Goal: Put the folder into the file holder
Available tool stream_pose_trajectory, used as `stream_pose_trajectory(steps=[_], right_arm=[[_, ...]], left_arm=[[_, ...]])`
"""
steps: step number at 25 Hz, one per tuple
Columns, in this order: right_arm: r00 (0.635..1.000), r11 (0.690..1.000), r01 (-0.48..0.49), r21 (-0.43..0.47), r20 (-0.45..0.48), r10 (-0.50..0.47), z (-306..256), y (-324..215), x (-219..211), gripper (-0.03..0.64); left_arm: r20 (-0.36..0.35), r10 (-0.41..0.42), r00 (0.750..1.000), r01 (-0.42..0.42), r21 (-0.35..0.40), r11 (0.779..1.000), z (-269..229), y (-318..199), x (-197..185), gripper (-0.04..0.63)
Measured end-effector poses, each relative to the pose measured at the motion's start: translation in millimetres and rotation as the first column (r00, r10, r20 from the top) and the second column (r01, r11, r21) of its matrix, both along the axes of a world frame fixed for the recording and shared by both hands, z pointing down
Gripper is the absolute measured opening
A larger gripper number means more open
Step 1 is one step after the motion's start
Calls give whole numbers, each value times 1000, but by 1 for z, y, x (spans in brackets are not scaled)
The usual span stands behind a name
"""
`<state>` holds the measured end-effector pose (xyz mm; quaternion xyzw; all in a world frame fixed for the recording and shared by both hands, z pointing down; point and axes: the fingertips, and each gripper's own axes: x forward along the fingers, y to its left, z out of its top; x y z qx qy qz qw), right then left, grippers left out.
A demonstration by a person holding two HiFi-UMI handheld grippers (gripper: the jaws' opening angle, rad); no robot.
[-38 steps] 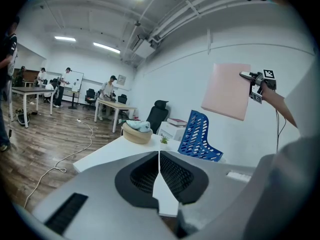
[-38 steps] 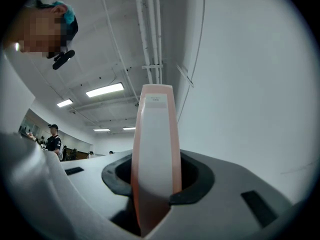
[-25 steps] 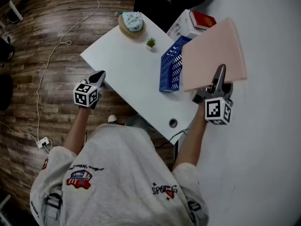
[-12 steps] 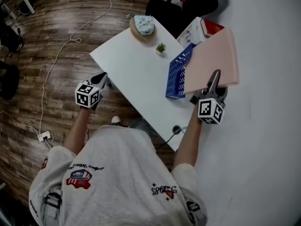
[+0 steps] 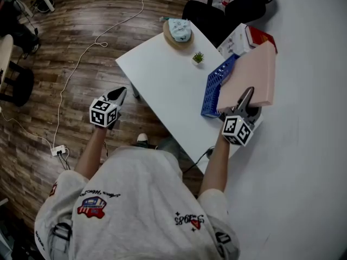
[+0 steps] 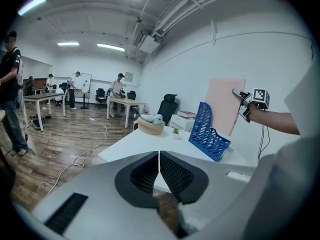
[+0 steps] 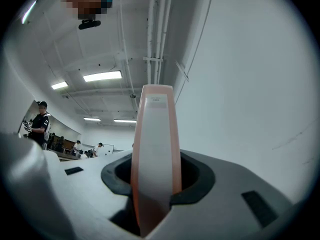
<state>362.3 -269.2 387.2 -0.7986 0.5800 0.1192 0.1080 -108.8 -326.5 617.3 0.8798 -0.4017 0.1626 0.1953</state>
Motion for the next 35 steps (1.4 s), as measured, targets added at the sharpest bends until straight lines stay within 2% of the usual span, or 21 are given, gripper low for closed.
stream_pose_trajectory(steps=[4,9,20,35], right_arm=[[999,999,-33,14,-3,33,22,3,5,158],[1000,999,-31,-30,1,31,40,0,-1,162],[999,997,-29,-73,12,30,70,-5,4,166],[998,969,-9,-247,54,23,142,-9,-5,170]], left_arm=[[24,-7,1000,7,-8,1000,6,5,-8,11],[48,-11,999,12,-13,1000,11,9,-15,11],[38,-12,999,13,-27,1000,18,11,-12,11],[25,-11,1000,12,-42,999,20,7,-14,12]])
